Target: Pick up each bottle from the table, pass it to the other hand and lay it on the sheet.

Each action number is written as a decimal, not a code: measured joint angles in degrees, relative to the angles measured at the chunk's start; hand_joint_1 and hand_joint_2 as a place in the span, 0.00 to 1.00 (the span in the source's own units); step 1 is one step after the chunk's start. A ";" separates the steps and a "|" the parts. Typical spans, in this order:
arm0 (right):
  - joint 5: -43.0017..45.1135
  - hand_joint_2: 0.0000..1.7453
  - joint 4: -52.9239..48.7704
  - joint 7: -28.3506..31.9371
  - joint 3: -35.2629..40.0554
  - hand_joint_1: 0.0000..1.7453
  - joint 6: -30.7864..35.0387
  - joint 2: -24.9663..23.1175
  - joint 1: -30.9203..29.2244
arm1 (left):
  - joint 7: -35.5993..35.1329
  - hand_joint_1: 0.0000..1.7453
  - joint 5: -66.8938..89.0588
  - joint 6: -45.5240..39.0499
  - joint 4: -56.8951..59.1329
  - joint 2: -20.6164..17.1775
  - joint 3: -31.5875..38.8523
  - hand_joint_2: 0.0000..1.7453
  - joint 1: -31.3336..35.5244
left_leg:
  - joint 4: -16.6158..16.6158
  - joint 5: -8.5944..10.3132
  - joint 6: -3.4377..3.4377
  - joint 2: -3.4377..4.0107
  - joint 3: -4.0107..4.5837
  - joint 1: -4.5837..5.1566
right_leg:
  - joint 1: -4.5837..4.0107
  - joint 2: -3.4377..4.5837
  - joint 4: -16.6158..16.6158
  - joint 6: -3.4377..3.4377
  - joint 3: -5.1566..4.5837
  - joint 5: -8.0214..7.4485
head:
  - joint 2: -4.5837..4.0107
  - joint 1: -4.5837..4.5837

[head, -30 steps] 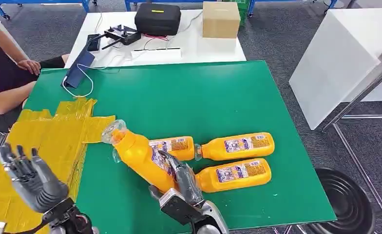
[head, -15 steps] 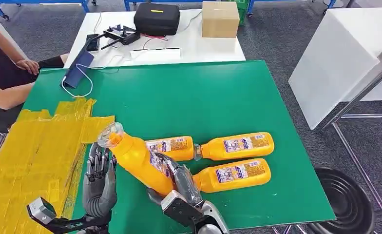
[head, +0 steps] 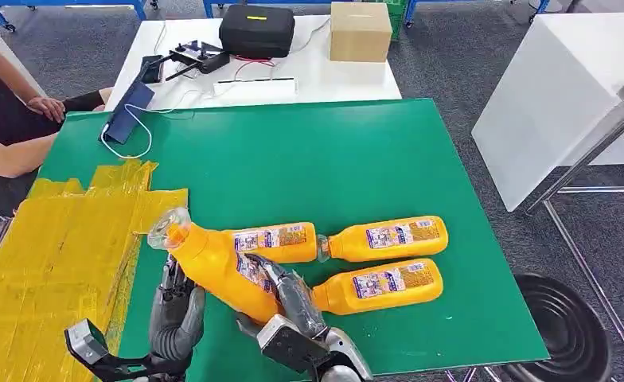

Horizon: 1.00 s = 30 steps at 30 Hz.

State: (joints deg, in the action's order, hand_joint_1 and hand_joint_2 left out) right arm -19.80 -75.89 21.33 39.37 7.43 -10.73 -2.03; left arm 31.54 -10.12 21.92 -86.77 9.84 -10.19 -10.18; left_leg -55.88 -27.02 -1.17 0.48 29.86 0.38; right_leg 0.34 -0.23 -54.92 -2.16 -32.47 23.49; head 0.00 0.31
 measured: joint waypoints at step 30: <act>-5.09 1.00 16.72 -3.06 7.17 1.00 -2.93 -5.16 -11.04 | 1.62 1.00 2.14 -0.18 3.89 -0.61 3.65 1.00 1.37 | 0.00 0.03 0.02 0.01 0.01 -0.01 | -0.02 0.00 -0.08 0.00 -0.08 0.00 | 0.00 -0.02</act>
State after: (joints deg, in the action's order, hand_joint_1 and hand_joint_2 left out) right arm -24.90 -59.17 18.27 46.53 4.50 -15.89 -13.08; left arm 33.16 -7.98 21.75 -82.88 9.22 -6.54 -8.81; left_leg -55.88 -26.99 -1.15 0.49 29.87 0.37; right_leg 0.32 -0.23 -55.00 -2.16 -32.55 23.49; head 0.00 0.28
